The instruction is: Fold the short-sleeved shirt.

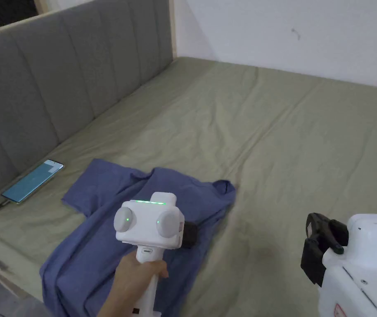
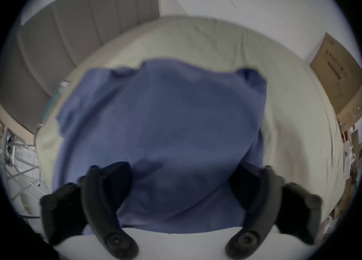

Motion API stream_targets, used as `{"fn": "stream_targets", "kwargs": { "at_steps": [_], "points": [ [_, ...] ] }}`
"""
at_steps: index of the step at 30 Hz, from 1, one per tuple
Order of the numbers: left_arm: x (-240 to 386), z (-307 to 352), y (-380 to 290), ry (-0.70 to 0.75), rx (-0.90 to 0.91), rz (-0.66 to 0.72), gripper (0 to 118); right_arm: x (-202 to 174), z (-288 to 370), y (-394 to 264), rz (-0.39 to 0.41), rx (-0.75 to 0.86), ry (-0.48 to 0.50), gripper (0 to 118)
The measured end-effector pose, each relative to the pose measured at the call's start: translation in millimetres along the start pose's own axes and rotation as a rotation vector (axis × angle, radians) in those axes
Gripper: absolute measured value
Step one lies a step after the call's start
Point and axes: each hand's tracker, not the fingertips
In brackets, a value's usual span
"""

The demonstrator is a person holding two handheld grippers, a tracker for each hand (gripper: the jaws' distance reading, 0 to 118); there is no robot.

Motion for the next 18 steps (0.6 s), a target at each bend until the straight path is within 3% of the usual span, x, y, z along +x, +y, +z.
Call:
{"fn": "stream_targets", "kwargs": {
  "at_steps": [1,3,4,6,8,18],
  "points": [
    [2,-9,-4,0.007,-0.059,0.005,92,3,-3,-1,-0.007,-0.012,-0.004,0],
    [4,3,-4,0.045,0.030,-0.043,91,10,-8,-4,-0.026,-0.030,-0.022,0],
    [2,9,-2,0.034,0.032,-0.026,82,12,-10,-6,-0.040,-0.040,-0.028,0],
    [0,17,-2,0.052,0.043,-0.035,50,20,-15,-9,-0.105,-0.067,-0.037,0],
    [-6,18,2,0.100,0.034,-0.031,11,26,-17,-12,-0.168,-0.088,-0.028,0],
    [-40,44,17,-0.126,0.034,0.235,8,67,-1,-20,-0.277,-0.098,-0.101,0]
  ]
}}
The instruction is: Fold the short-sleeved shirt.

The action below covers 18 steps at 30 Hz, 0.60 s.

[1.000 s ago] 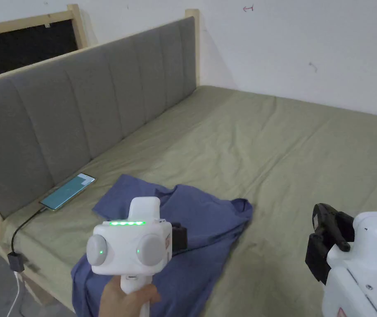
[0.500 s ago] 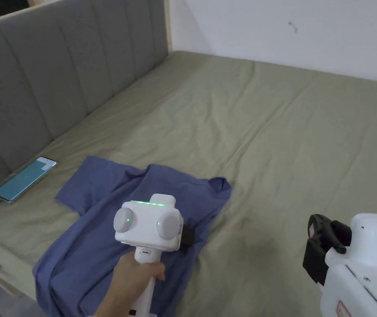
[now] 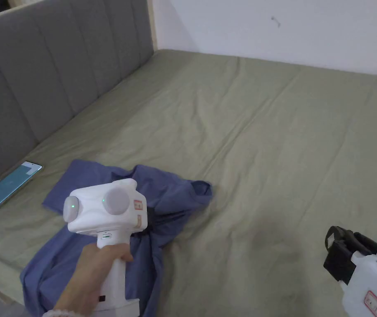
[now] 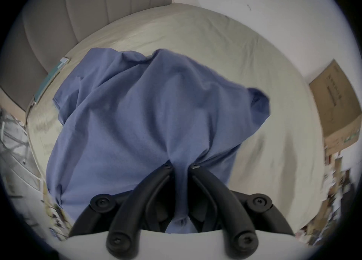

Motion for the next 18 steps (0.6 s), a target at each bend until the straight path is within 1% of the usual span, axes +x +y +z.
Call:
{"fn": "stream_targets", "kwargs": {
  "at_steps": [2,5,7,8,10,12,14,16,18],
  "points": [
    [5,21,11,-0.089,0.015,0.077,8,8,6,4,-0.005,0.010,-0.020,0],
    [45,49,30,-0.110,0.084,-0.038,8,24,17,11,-0.041,0.038,-0.045,0],
    [74,66,42,-0.177,0.113,-0.055,8,36,27,17,-0.077,0.066,-0.053,0],
    [92,69,45,-0.210,0.128,-0.088,8,42,34,21,-0.087,0.080,-0.066,0],
    [132,83,52,-0.277,0.144,-0.125,8,54,47,28,-0.085,0.115,-0.102,0],
    [177,96,51,-0.389,0.161,-0.159,8,68,62,35,-0.091,0.153,-0.141,0],
    [225,109,48,-0.506,0.164,-0.226,8,83,77,41,-0.121,0.185,-0.178,0],
    [270,119,34,-0.622,0.163,-0.295,8,100,94,45,-0.146,0.219,-0.215,0],
    [316,127,11,-0.752,0.138,-0.349,8,117,113,48,-0.157,0.256,-0.273,0]
  ]
}}
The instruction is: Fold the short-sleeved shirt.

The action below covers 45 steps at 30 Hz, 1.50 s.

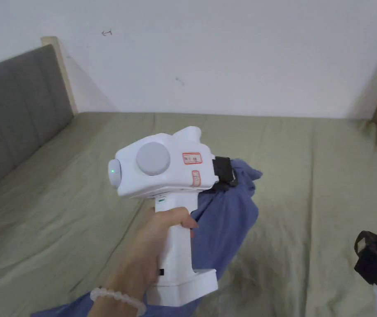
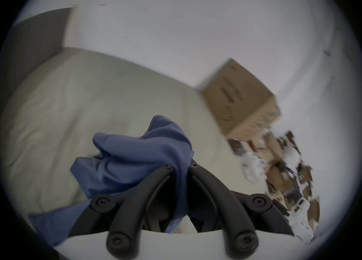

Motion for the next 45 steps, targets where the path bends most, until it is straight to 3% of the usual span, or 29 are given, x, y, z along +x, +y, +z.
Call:
{"fn": "stream_targets", "kwargs": {
  "at_steps": [4,7,12,15,17,18,19,21,23,24,25,26,27,28,31,38,39,41,42,43,45],
  "points": [
    [64,-67,-48,-0.097,-0.146,-0.111,8,38,20,11,-0.032,0.042,-0.108,0],
    [84,-132,-111,-0.114,-0.332,-0.098,8,69,30,11,-0.072,0.046,-0.181,0],
    [86,-215,-226,0.034,-0.618,-0.224,9,109,34,0,-0.106,-0.001,-0.280,0],
    [80,-219,-248,0.018,-0.668,-0.229,40,123,35,-7,-0.126,-0.017,-0.300,0],
    [81,-211,-237,-0.011,-0.640,-0.216,93,128,31,-10,-0.129,-0.032,-0.311,0],
    [79,-205,-229,-0.010,-0.643,-0.197,112,129,29,-11,-0.131,-0.038,-0.314,0],
    [80,-201,-223,-0.009,-0.638,-0.187,118,129,27,-13,-0.134,-0.043,-0.312,0],
    [79,-182,-206,-0.021,-0.559,-0.172,114,126,24,-14,-0.137,-0.053,-0.301,0],
    [74,-160,-187,0.014,-0.516,-0.175,99,120,22,-15,-0.128,-0.060,-0.285,0],
    [70,-149,-181,0.029,-0.486,-0.177,79,118,20,-14,-0.122,-0.064,-0.275,0],
    [64,-138,-175,0.046,-0.459,-0.188,48,114,18,-15,-0.117,-0.066,-0.266,0],
    [58,-130,-172,0.092,-0.445,-0.194,48,110,17,-16,-0.113,-0.068,-0.253,0],
    [52,-123,-172,0.130,-0.431,-0.204,37,106,16,-17,-0.110,-0.073,-0.239,0],
    [44,-118,-173,0.176,-0.417,-0.221,7,103,14,-19,-0.107,-0.079,-0.226,0],
    [19,-101,-186,0.238,-0.433,-0.188,0,90,11,-24,-0.089,-0.101,-0.192,0],
    [-72,-36,-171,0.438,-0.363,-0.050,1,62,-9,-34,-0.001,-0.161,-0.139,0],
    [-90,-27,-163,0.482,-0.355,-0.026,12,58,-13,-34,0.010,-0.166,-0.140,0],
    [-126,-12,-144,0.573,-0.329,0.024,62,52,-22,-36,0.032,-0.176,-0.137,0],
    [-146,-6,-131,0.610,-0.324,0.028,80,50,-26,-37,0.035,-0.183,-0.133,0],
    [-163,-2,-120,0.662,-0.312,0.041,91,48,-31,-38,0.038,-0.193,-0.128,0],
    [-196,2,-99,0.687,-0.286,0.061,91,45,-41,-42,0.051,-0.216,-0.116,0]
  ]
}}
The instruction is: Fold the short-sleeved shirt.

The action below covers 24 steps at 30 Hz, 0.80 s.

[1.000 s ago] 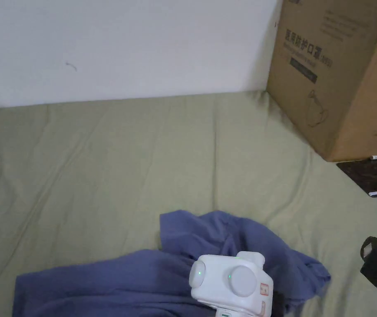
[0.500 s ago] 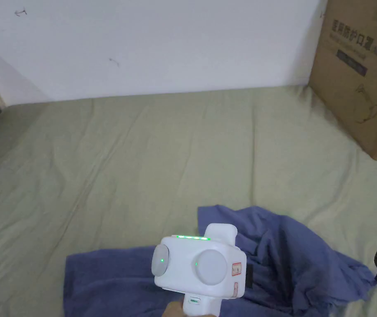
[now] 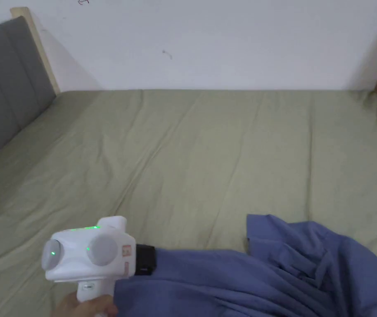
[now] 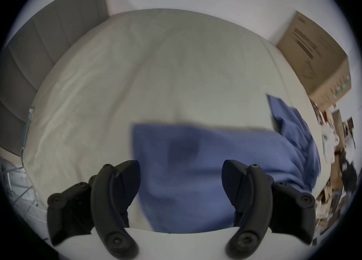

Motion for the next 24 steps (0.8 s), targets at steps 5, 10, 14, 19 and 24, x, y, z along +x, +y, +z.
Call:
{"fn": "stream_targets", "kwargs": {
  "at_steps": [5,10,14,19,24],
  "points": [
    [-30,-44,41,0.038,-0.053,0.082,91,-4,-22,-7,0.051,-0.055,-0.002,0],
    [-14,-74,24,0.084,-0.095,-0.051,65,-5,-33,-10,0.069,-0.087,-0.001,0],
    [-9,-59,23,0.091,-0.085,-0.102,21,5,-41,-13,0.073,-0.107,-0.015,0],
    [-1,-36,23,0.117,-0.054,-0.114,5,18,-43,-7,0.028,-0.115,0.022,0],
    [6,9,24,0.040,0.056,-0.118,5,23,-72,40,0.112,-0.121,0.126,27]
  ]
}}
